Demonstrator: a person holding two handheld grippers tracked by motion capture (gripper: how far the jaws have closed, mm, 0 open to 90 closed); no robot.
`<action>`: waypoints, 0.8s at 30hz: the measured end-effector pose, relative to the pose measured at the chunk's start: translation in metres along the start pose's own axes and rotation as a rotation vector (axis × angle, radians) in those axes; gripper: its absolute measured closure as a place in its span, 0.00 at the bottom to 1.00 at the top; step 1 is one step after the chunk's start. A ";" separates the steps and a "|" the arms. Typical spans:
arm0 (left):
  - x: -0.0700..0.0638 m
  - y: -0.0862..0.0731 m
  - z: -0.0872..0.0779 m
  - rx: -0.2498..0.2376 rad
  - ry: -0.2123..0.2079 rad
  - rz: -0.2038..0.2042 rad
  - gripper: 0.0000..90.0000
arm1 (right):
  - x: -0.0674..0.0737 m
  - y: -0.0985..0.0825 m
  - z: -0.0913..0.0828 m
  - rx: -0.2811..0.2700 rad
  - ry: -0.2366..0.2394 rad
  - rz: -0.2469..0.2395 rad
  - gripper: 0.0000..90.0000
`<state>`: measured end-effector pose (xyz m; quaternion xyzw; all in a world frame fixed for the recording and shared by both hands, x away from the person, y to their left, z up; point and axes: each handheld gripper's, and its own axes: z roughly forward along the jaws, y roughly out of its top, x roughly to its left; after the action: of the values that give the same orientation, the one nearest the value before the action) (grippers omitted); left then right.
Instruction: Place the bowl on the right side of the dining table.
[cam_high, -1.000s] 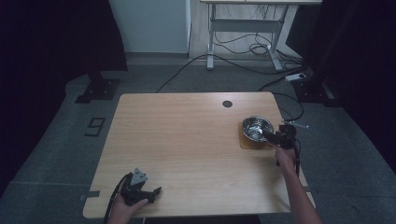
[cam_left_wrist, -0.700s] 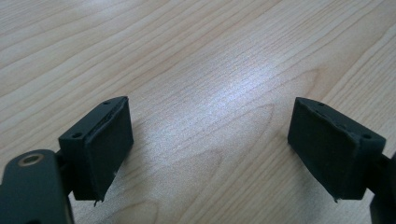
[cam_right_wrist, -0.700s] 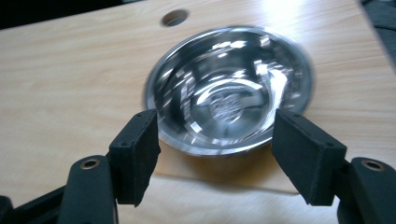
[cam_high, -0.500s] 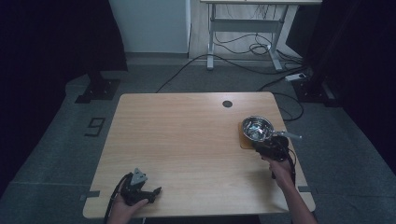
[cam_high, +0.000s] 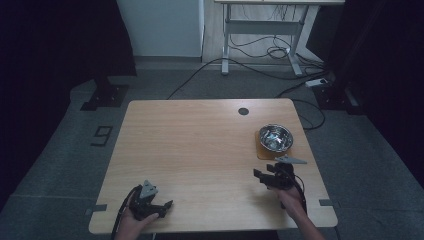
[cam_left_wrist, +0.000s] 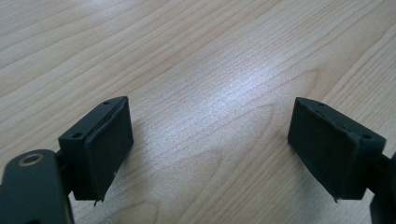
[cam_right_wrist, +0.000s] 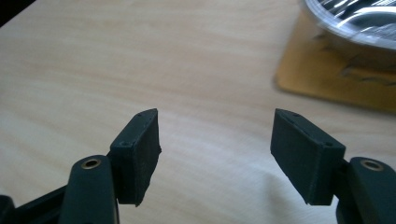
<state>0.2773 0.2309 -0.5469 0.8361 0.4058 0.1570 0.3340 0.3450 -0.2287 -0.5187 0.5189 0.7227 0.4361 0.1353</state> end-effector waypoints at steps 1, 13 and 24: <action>0.000 0.000 0.000 0.000 0.000 0.000 0.15 | 0.002 -0.002 0.001 0.006 0.007 -0.005 0.37; 0.000 0.000 0.000 0.000 0.000 0.001 0.15 | 0.020 -0.033 0.019 0.075 0.063 -0.065 0.38; 0.000 0.000 0.000 0.000 0.000 0.000 0.15 | 0.026 -0.036 0.020 0.063 0.077 -0.096 0.39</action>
<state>0.2773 0.2310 -0.5469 0.8363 0.4056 0.1570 0.3339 0.3242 -0.1997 -0.5517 0.4706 0.7648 0.4256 0.1116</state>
